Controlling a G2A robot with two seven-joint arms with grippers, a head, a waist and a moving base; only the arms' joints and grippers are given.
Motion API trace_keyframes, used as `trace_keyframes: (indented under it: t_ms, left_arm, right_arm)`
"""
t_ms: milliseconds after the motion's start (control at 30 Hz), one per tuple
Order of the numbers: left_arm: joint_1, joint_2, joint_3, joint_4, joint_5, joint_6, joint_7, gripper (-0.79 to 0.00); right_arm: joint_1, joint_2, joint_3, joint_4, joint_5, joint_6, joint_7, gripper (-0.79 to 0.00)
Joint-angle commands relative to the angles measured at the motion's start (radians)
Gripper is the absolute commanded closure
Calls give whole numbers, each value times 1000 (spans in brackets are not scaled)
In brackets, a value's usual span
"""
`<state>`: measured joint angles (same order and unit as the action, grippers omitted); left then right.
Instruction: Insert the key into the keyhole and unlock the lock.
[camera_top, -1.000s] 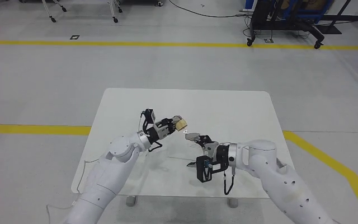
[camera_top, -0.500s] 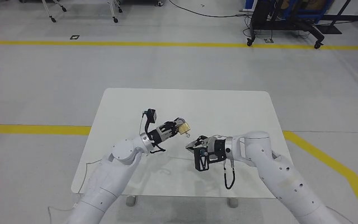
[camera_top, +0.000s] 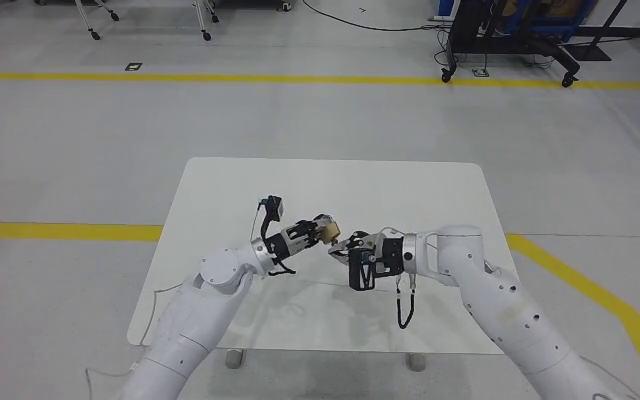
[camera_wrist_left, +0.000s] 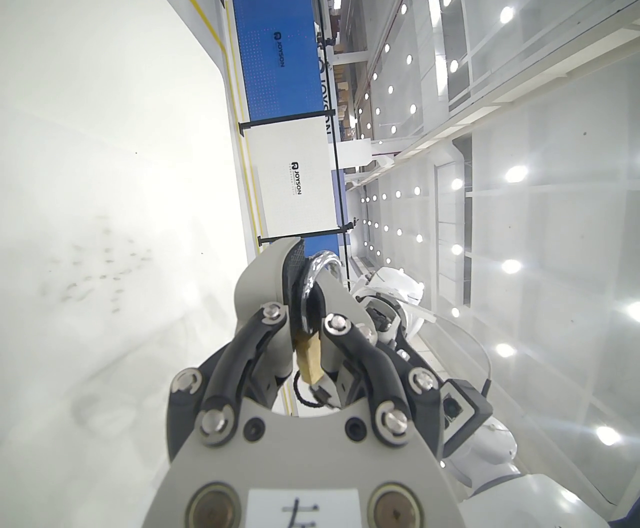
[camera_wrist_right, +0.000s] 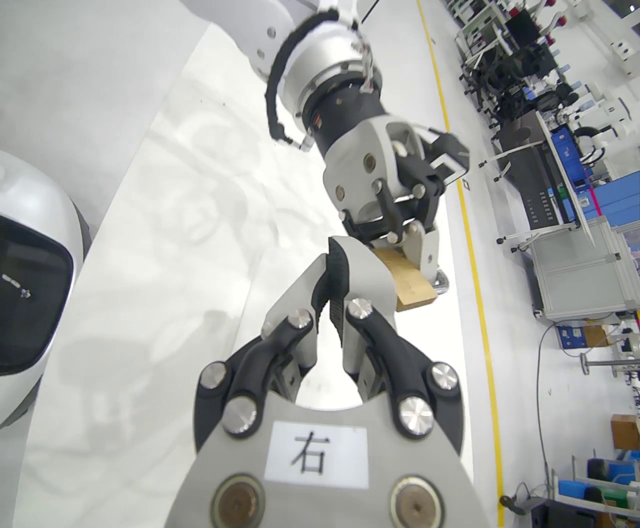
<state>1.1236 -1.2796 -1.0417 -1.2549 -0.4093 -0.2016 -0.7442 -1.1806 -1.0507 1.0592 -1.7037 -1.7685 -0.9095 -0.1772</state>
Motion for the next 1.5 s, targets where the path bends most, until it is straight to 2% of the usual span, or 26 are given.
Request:
trace_keyframes:
  t_ms: [0,67,133,267,300,400,467,600,1000,1167,1267,1467]
  left_arm:
    - [-5,-3,-4,13,-36,11,0,0]
    - [-11,-6,-10,29,-65,23,23,0]
    - [-17,-11,-11,43,-105,45,43,0]
    - [-31,-19,-4,60,-148,65,48,0]
    - [-33,-21,-2,64,-151,66,51,0]
    - [-38,-25,5,73,-157,65,60,0]
    - [-40,-28,8,78,-161,65,63,0]
    - [-40,-30,4,85,-170,62,62,0]
    - [-35,-32,-11,83,-182,63,48,0]
    - [-34,-34,-11,82,-182,63,42,0]
    - [-32,-34,-14,82,-181,65,42,0]
    - [-29,-35,-19,81,-178,60,37,0]
  right_arm:
    - [-18,6,10,-14,-30,32,-44,-231]
    - [-44,14,25,-31,-74,76,-92,-369]
    - [-77,22,42,-52,-140,140,-113,-422]
    - [-144,33,55,-103,-275,282,-86,-348]
    - [-158,32,53,-115,-294,319,-67,-289]
    - [-188,27,38,-142,-325,417,1,-296]
    - [-200,21,24,-150,-324,476,32,-185]
    - [-201,10,-12,-152,-333,539,60,-219]
    - [-184,-9,-49,-121,-319,586,99,-240]
    - [-178,-15,-63,-116,-325,590,119,-154]
    - [-174,-20,-69,-112,-316,598,133,-15]
    - [-169,-29,-70,-99,-280,609,152,0]
